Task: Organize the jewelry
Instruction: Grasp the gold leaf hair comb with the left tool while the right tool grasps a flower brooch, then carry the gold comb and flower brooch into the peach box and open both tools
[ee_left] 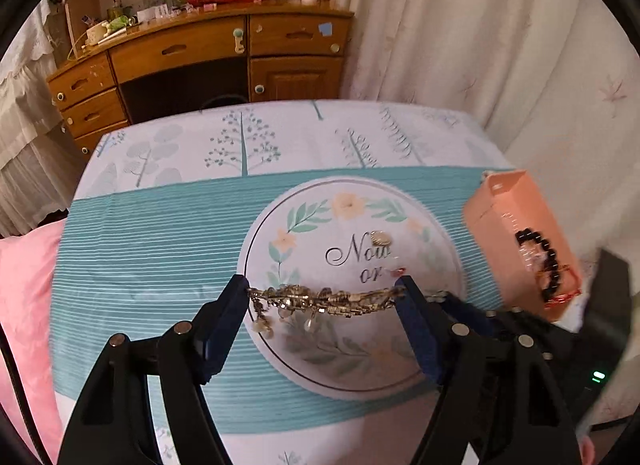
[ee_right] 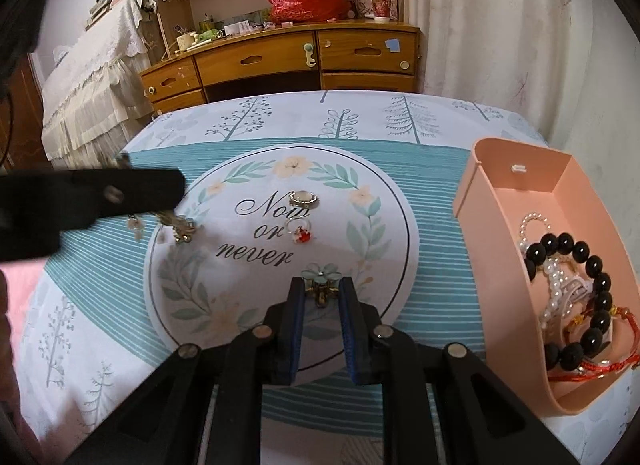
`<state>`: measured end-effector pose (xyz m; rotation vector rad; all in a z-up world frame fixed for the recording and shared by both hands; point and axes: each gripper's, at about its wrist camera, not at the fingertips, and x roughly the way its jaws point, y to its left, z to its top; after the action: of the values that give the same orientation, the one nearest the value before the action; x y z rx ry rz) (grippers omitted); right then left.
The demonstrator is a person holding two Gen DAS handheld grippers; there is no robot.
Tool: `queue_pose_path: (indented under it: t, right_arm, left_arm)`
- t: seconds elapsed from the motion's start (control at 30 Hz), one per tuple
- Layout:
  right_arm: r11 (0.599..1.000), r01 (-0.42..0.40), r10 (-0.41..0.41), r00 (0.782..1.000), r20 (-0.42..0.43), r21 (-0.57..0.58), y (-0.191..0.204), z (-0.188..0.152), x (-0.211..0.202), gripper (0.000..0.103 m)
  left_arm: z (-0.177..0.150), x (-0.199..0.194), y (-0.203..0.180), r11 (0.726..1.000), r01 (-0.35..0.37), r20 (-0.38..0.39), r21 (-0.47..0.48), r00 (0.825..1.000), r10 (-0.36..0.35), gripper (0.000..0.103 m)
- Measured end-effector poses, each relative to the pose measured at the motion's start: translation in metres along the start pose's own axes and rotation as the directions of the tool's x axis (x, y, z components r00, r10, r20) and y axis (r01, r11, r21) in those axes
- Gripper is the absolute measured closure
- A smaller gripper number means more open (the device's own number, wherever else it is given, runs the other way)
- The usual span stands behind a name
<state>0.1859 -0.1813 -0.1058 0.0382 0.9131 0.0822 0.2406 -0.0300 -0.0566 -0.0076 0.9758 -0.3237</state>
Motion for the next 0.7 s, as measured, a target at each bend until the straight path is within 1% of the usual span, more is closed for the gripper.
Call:
queue_pose_path:
  t: [0.13, 0.2, 0.3, 0.43, 0.6, 0.63, 0.7]
  right_arm:
    - [0.998, -0.063, 0.063, 0.998, 0.008, 0.026, -0.002, 0.0, -0.008, 0.086]
    - [0.995, -0.095, 0.094, 0.995, 0.023, 0.033, -0.002, 0.002, -0.016, 0.086]
    - [0.991, -0.131, 0.13, 0.99, 0.054, 0.029, -0.001, 0.007, -0.032, 0.086]
    - [0.983, -0.183, 0.18, 0.979, 0.096, 0.023, -0.004, 0.009, -0.058, 0.086]
    - [0.98, -0.199, 0.198, 0.972, 0.13, -0.01, -0.014, 0.009, -0.091, 0.086]
    - [0.978, -0.207, 0.206, 0.968, 0.141, -0.005, -0.019, 0.01, -0.098, 0.086]
    - [0.98, -0.198, 0.193, 0.968, 0.162, 0.013, -0.028, 0.015, -0.108, 0.086]
  left_arm:
    - [0.001, -0.02, -0.003, 1.0, 0.002, 0.028, -0.021, 1.0, -0.001, 0.03]
    - [0.002, -0.03, -0.005, 0.999, 0.02, 0.039, -0.03, 0.999, -0.019, 0.03]
    - [0.005, -0.042, -0.01, 0.999, 0.035, 0.058, -0.036, 0.998, -0.033, 0.03]
    - [0.009, -0.06, -0.023, 0.999, 0.042, 0.101, -0.018, 0.994, -0.04, 0.03]
    - [0.017, -0.079, -0.051, 0.996, 0.086, 0.156, 0.019, 0.984, -0.088, 0.03]
    - [0.02, -0.08, -0.058, 0.995, 0.092, 0.164, 0.027, 0.982, -0.095, 0.03]
    - [0.026, -0.081, -0.07, 0.993, 0.107, 0.173, 0.041, 0.978, -0.113, 0.03]
